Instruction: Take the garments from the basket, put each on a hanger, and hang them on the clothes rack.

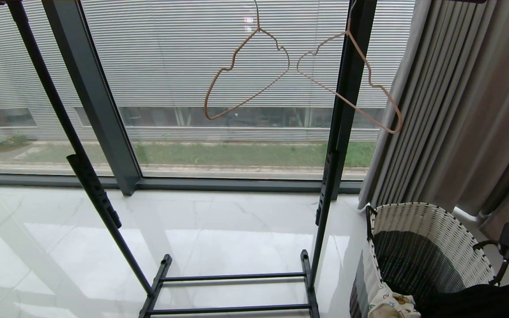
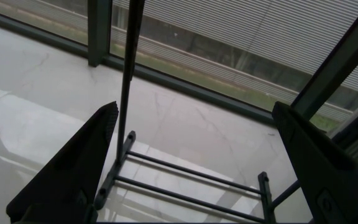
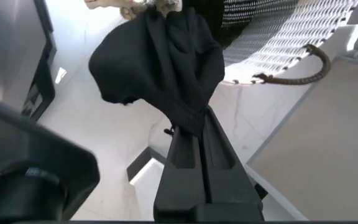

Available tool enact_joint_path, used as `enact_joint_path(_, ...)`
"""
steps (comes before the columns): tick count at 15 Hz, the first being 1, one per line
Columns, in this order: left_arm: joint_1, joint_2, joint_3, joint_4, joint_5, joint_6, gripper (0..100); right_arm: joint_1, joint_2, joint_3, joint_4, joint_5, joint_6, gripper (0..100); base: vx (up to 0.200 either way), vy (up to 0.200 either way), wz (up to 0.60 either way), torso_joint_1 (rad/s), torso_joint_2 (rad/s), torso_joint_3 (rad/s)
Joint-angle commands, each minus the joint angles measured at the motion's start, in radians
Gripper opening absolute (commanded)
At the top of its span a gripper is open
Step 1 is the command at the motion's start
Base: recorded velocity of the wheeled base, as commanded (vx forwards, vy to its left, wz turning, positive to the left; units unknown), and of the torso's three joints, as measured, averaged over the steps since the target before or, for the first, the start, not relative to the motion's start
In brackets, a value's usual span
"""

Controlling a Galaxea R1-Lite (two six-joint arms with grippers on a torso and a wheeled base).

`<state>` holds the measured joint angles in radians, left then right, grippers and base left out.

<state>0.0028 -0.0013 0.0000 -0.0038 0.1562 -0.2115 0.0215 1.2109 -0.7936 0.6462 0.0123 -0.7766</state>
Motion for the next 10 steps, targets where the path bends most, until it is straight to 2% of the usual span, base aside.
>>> enact_joint_path(1, 0.000, 0.001, 0.000, -0.001, 0.000, 0.000, 100, 0.028, -0.186, -0.141, 0.173, 0.000, -0.003, 0, 0.000, 0.000, 0.00, 0.000, 0.00, 0.000)
enact_joint_path(3, 0.000, 0.001, 0.000, -0.001, 0.000, 0.000, 100, 0.048, -0.240, -0.176, 0.245, -0.005, -0.004, 0, 0.000, 0.000, 0.00, 0.000, 0.00, 0.000)
enact_joint_path(5, 0.000, 0.001, 0.000, -0.001, 0.000, 0.000, 100, 0.055, -0.251, -0.217, 0.267, -0.005, -0.004, 0, 0.000, 0.000, 0.00, 0.000, 0.00, 0.000)
enact_joint_path(10, 0.000, 0.001, 0.000, -0.001, 0.000, 0.000, 100, 0.061, -0.249, -0.248, 0.267, -0.005, -0.010, 0, -0.200, 0.000, 0.00, 0.001, 0.00, 0.000)
